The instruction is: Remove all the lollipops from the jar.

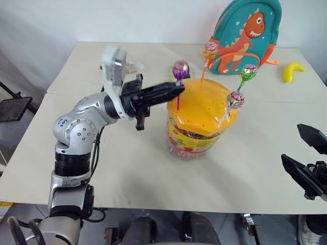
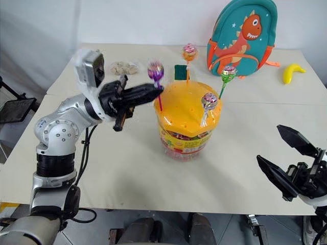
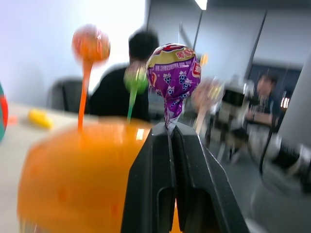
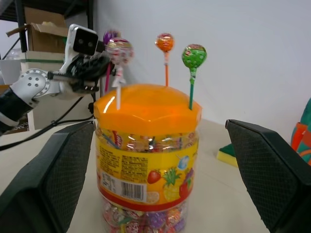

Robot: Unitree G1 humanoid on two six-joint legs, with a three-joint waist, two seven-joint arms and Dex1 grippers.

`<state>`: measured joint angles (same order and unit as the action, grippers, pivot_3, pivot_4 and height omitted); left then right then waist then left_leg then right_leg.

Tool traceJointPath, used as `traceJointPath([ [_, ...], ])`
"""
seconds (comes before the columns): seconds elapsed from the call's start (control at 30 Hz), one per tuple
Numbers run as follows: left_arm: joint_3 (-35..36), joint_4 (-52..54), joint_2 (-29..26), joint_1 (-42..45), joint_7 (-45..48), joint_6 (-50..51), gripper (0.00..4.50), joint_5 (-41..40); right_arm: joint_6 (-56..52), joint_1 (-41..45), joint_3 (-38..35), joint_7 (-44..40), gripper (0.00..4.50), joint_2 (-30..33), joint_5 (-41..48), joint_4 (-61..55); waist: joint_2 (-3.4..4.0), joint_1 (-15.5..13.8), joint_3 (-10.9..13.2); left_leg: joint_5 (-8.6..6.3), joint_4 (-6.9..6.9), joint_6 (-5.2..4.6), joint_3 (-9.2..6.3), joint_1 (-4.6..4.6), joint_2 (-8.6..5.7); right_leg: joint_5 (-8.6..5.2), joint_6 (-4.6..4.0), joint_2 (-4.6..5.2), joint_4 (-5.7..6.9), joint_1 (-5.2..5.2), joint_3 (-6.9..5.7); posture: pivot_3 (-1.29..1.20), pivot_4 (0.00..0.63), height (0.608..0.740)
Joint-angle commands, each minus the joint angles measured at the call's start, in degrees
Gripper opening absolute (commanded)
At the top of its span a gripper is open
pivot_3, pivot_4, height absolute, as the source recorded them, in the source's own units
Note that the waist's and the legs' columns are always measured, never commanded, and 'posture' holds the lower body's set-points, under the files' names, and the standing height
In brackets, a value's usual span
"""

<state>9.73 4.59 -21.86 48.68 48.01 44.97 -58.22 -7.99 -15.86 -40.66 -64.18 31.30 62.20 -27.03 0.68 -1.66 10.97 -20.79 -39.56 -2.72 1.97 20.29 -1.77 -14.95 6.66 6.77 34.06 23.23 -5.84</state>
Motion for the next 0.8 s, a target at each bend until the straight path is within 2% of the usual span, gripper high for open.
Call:
traceJointPath([
  [0.03,9.9,-3.4,-1.8,2.6,-6.0,4.9,0.02,-11.7,-1.2,-0.4,-1.8,0.4,4.50,0.9,3.2,-1.6,0.01,0.1,0.0,0.00,-0.01,0.00,-0.01,0.00,0.02,0.00,0.00,0.00,0.01,0.00,0.00,0.00,0.150,0.740],
  [0.13,10.6,-5.3,-14.2,-5.4,-5.6,5.8,0.02,-1.6,-0.3,1.8,0.0,-1.8,4.50,2.0,1.2,-0.8,0.13,1.1,-0.1,-0.05,0.07,0.09,0.06,-0.16,0.09,-0.03,-0.05,-0.12,0.07,0.02,0.06,0.00,0.150,0.740],
  [0.2,9.7,-6.2,-19.2,-9.5,-5.6,4.7,0.02,3.1,0.5,2.7,0.8,-2.7,4.50,2.1,0.1,-0.6,0.13,1.5,-0.1,-0.06,0.47,0.14,0.16,-0.59,0.02,-0.08,-0.15,-0.24,0.12,-0.02,0.04,0.00,0.150,0.740],
  [0.3,12.0,-10.8,-25.3,-18.1,-10.0,4.0,0.02,10.4,1.7,4.5,2.7,-5.5,4.50,2.7,-2.6,0.6,0.00,1.1,0.0,-0.07,0.44,0.17,0.12,-0.57,0.04,-0.11,-0.19,-0.23,0.13,-0.03,0.05,0.00,0.150,0.740],
  [0.37,13.8,-11.6,-29.5,-28.5,-11.9,4.8,0.02,15.3,3.0,5.4,5.0,-10.1,4.50,3.8,-5.7,2.8,0.00,1.1,0.0,-0.11,0.44,0.18,0.11,-0.57,0.03,-0.11,-0.19,-0.17,0.07,-0.03,0.28,0.00,0.150,0.740],
  [0.53,14.7,-6.1,-33.5,-47.0,-11.2,7.5,0.02,19.8,3.9,6.7,7.7,-16.5,4.50,5.9,-8.8,7.6,-0.12,0.6,-0.1,-0.40,0.46,0.18,0.11,-0.42,0.26,-0.12,-0.20,-0.06,-0.11,0.12,0.54,0.00,0.150,0.740],
  [0.77,16.9,-4.3,-31.7,-55.2,-11.4,6.0,0.02,22.1,4.2,8.1,8.4,-18.9,4.50,7.3,-9.8,10.5,0.31,0.8,-0.3,-0.56,0.45,0.28,0.22,-0.68,0.34,-0.23,-0.41,0.05,-0.16,0.08,0.64,0.00,0.150,0.740],
  [0.8,17.2,-3.9,-31.4,-55.4,-11.6,6.2,0.24,21.9,4.1,8.2,8.4,-18.9,4.50,7.4,-9.8,10.6,0.35,0.9,-0.3,-0.60,0.47,0.34,0.30,-0.80,0.44,-0.26,-0.47,0.00,-0.13,0.04,0.70,0.00,0.150,0.740],
])
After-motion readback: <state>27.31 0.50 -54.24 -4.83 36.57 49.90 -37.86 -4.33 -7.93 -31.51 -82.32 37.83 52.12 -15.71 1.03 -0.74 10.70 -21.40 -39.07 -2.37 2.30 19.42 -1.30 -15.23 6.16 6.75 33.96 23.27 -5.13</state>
